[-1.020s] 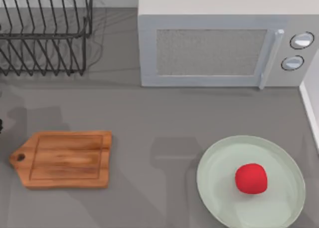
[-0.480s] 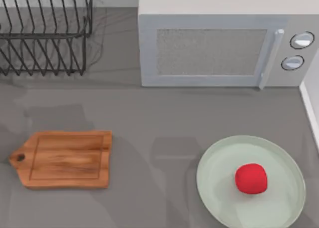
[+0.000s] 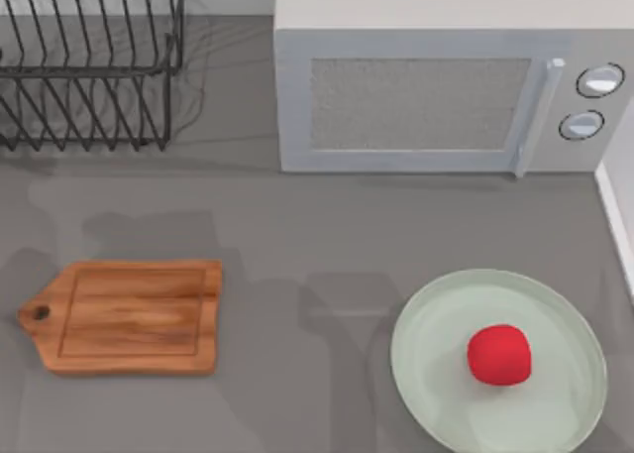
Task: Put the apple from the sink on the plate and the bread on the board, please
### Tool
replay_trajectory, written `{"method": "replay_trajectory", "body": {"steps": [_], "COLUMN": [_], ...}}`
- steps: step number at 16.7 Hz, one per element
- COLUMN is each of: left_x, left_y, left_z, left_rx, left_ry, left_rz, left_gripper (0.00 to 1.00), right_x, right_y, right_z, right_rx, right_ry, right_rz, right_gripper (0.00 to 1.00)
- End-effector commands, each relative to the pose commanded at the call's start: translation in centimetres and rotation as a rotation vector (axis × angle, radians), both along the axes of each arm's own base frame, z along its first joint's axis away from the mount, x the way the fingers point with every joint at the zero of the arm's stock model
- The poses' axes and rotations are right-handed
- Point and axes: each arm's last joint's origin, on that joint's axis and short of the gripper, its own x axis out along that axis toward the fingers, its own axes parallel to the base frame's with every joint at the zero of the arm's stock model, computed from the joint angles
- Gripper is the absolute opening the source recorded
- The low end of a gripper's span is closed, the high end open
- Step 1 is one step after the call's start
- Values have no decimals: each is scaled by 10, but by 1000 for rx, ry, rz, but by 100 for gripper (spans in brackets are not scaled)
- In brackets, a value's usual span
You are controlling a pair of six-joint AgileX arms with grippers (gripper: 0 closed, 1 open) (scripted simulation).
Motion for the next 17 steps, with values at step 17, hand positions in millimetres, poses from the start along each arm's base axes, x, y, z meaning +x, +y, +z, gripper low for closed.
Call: {"method": "replay_trajectory", "body": {"steps": [17], "left_x": [1], "left_y": [-93], "left_z": [-30], "left_rx": [50], "left_ry": [94], "left_rz": [1013], "left_gripper": [0], "right_x": [0], "right_y": [0], "right_z": [0], "right_rx": [0], "right_ry": [0], "right_rz": [0], "right_gripper": [100]}}
